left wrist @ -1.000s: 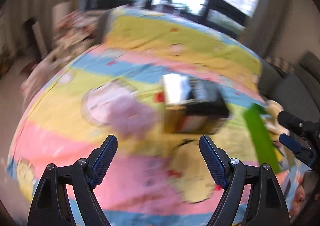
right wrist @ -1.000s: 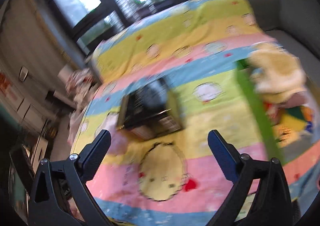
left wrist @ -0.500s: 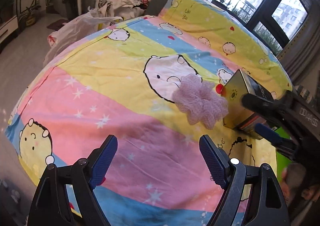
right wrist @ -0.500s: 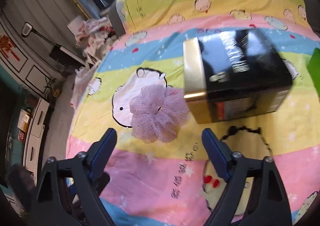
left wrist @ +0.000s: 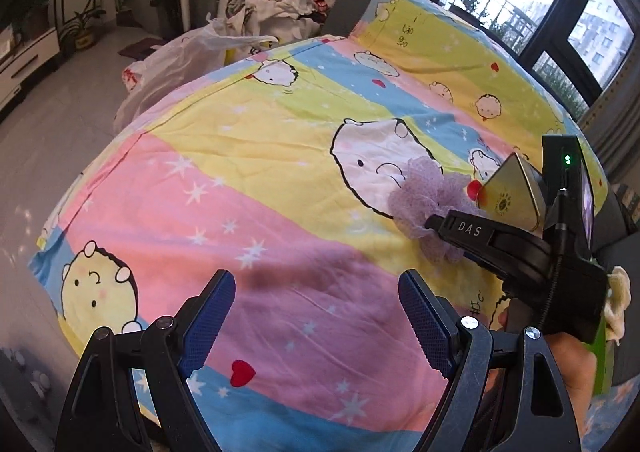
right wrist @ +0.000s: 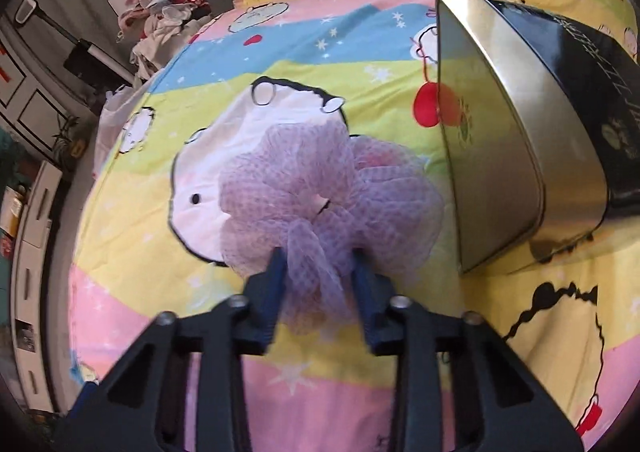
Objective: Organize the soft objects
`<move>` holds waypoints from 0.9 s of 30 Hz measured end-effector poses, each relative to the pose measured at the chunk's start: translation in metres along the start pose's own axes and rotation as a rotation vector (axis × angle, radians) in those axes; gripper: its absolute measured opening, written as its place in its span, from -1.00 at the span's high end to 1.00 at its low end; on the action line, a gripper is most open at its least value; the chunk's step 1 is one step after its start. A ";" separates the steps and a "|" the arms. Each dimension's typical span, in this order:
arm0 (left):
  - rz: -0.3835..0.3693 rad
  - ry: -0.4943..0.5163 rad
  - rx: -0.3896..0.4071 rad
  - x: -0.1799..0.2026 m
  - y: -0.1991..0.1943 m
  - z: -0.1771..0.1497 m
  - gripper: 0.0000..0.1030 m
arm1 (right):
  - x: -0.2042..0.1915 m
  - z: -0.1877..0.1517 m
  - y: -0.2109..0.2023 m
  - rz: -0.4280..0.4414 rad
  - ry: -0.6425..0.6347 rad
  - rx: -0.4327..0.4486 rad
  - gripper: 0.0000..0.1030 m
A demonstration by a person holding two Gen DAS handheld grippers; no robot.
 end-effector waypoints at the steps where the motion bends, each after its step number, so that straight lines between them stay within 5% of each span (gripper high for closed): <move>1: -0.003 -0.002 -0.004 0.000 0.000 0.000 -0.64 | 0.001 0.000 -0.001 0.017 0.005 0.013 0.66; 7: -0.016 -0.011 -0.019 0.002 0.002 -0.003 -0.64 | 0.007 -0.013 -0.023 0.108 0.033 0.039 0.78; 14: -0.101 0.022 -0.068 0.025 -0.003 -0.020 -0.64 | 0.024 -0.047 -0.094 0.161 0.008 0.109 0.77; 21: -0.214 0.112 -0.122 0.068 -0.014 -0.052 -0.64 | 0.069 -0.097 -0.141 0.051 -0.002 0.125 0.72; 27: -0.255 0.193 -0.147 0.101 -0.017 -0.084 -0.64 | 0.106 -0.128 -0.133 0.023 0.070 0.078 0.55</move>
Point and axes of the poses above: each gripper's, at about its wrist camera, not at the fingertips, and y roughly the way its jaws point, x to its right, z to its top, the point moved 10 cm from there along y, roughly the way its jaws point, and after that the axes turned 15 degrees about -y, right-handed, at the moved point
